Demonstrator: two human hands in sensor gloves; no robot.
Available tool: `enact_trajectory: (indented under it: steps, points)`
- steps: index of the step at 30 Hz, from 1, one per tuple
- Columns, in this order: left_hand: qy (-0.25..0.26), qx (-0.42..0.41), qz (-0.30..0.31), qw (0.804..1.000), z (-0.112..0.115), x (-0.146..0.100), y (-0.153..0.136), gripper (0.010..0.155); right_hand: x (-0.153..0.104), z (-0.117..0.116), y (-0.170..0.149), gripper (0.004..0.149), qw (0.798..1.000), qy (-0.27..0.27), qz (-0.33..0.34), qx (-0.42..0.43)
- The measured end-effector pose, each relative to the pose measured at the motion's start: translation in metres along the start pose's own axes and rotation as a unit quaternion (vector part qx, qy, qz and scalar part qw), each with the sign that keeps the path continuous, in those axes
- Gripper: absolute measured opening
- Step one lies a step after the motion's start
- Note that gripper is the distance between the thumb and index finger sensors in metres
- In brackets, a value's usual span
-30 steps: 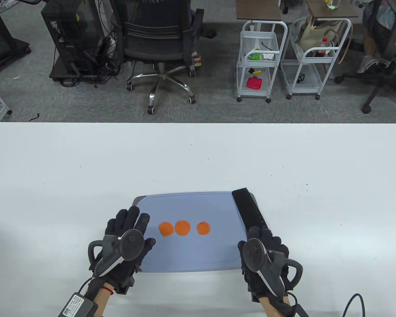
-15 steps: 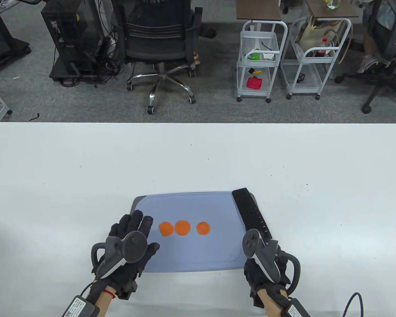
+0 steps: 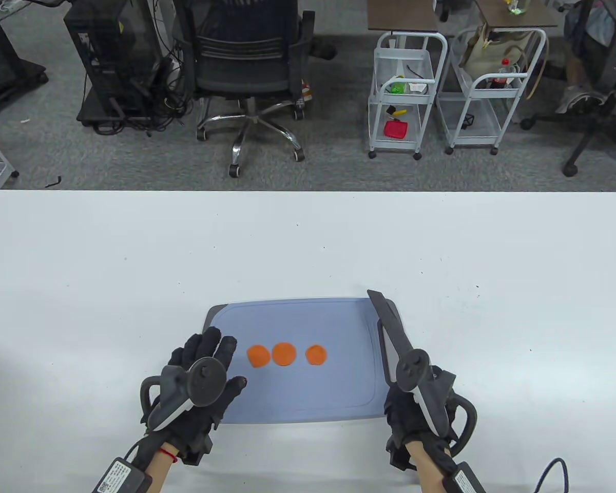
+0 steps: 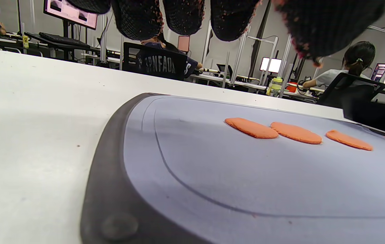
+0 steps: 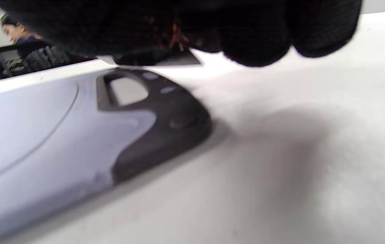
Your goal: Chop plasticine discs into granules with repetitive downward strikes
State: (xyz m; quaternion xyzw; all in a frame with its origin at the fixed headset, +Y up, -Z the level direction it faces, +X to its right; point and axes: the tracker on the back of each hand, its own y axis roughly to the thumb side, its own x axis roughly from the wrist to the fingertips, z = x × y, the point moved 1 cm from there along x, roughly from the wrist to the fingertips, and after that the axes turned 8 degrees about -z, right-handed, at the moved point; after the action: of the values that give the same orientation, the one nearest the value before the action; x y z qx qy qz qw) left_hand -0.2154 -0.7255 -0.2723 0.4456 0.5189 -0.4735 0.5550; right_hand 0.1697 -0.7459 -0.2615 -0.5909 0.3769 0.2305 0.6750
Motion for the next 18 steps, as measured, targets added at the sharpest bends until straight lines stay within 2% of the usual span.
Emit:
enact_trajectory:
  steps: [3,4,8,12,14,18]
  points:
    - [-0.006,0.007,0.001,1.000,0.002,0.001,0.001,0.079,-0.003,0.010,-0.005,0.054,0.997,-0.058,0.005,0.045]
    - [-0.006,0.007,0.001,1.000,0.002,0.001,0.001,0.079,-0.003,0.012,-0.006,0.053,0.997,-0.054,0.011,0.062]
    - [-0.004,0.015,-0.006,1.000,-0.002,-0.001,-0.002,0.078,-0.015,0.015,-0.001,0.052,0.983,-0.004,0.071,0.172]
    - [0.015,0.006,-0.008,1.000,-0.010,-0.004,-0.006,0.078,-0.034,0.015,0.020,0.048,0.973,0.006,0.145,0.178]
    - [0.014,0.002,-0.007,1.000,-0.011,-0.003,-0.008,0.078,-0.040,0.009,0.036,0.048,0.968,0.053,0.172,0.177]
    - [0.006,0.003,-0.009,1.000,-0.008,0.000,-0.009,0.078,-0.041,-0.009,0.058,0.049,0.971,0.117,0.156,0.138]
